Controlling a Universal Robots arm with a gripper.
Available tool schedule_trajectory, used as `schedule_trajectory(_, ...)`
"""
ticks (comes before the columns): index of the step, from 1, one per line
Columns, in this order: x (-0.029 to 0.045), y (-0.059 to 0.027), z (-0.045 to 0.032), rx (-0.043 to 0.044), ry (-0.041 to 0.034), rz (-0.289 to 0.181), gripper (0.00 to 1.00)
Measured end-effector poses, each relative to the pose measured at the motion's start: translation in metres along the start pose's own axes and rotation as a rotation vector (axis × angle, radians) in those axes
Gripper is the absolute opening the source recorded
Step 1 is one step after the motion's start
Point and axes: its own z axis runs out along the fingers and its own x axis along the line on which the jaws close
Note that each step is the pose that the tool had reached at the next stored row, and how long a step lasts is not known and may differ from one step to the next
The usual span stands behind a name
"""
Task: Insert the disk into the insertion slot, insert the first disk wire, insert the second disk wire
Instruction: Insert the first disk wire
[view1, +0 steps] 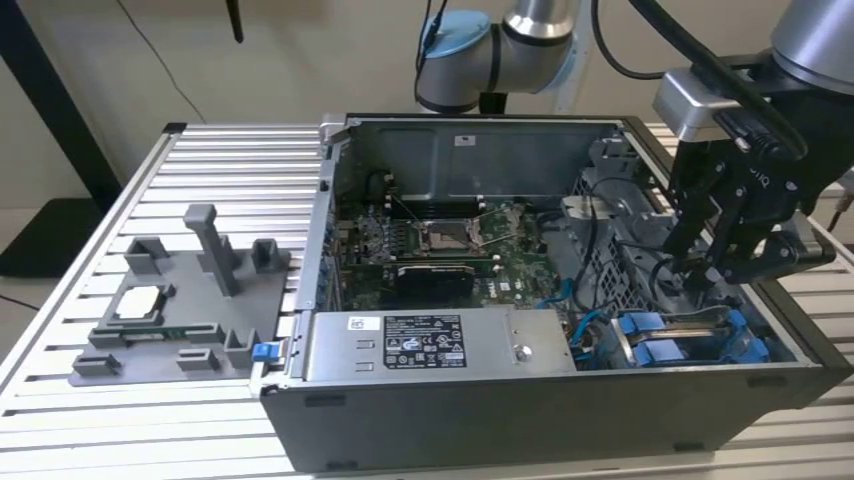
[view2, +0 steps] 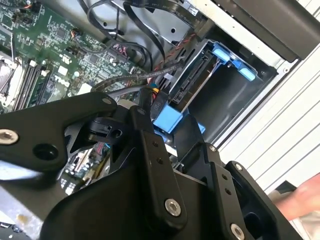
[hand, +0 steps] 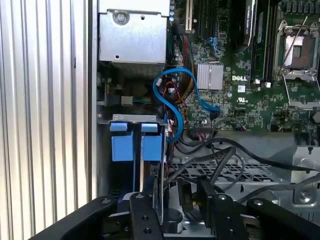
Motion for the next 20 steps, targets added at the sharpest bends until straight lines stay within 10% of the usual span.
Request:
schedule_trajectory(6, 0.0000, 0.0001, 0.0001, 0.0001, -0.0196, 0.001, 1.00)
schedule_trajectory(7, 0.0000, 0.0001, 0.0000, 0.0002, -0.0222, 0.001, 0.00)
schedule_trajectory(20, 0.0000, 0.0001, 0.0001, 0.0001, -0.0236, 0.001, 0.00)
